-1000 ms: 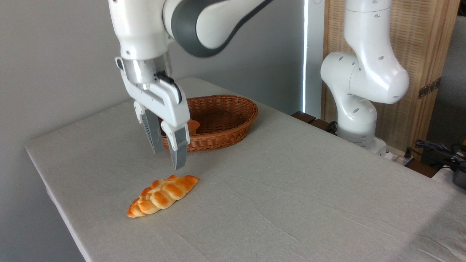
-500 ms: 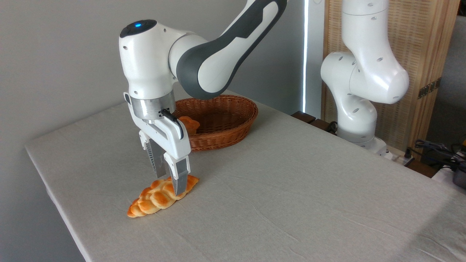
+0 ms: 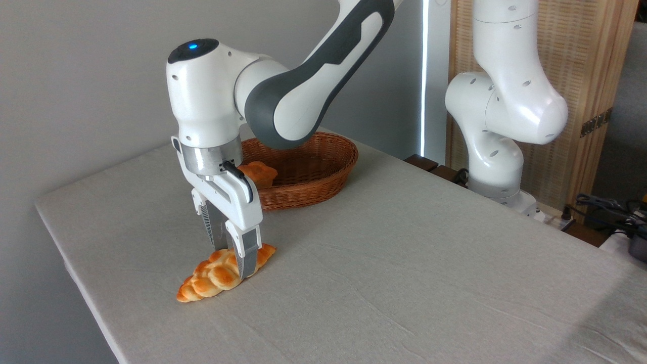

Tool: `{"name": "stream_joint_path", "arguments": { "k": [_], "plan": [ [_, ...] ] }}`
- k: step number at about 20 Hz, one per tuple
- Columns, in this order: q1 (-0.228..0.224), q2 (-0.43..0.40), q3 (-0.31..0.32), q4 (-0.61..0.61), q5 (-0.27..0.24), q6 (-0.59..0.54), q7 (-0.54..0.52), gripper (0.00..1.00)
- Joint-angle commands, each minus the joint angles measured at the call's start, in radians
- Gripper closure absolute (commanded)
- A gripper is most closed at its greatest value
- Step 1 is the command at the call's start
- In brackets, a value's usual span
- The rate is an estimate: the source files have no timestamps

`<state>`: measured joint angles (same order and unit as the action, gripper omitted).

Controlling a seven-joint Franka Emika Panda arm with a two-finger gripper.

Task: Put bread into the basket
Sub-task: 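Close the gripper on the middle of the braided bread roll, then lift the braided roll and carry it over the wicker basket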

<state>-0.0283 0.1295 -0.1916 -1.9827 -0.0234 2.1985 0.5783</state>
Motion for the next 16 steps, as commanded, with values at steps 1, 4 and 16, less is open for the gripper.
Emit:
{"name": "stream_joint_path", "arguments": {
  "k": [1, 4, 16],
  "plan": [
    [0.002, 0.005, 0.000, -0.005, 0.002, 0.027, -0.002, 0.91],
    [0.002, 0.007, 0.000, -0.005, 0.000, 0.027, -0.002, 0.94],
    [0.011, -0.100, 0.008, 0.162, -0.179, -0.276, 0.017, 0.94]
  ]
}}
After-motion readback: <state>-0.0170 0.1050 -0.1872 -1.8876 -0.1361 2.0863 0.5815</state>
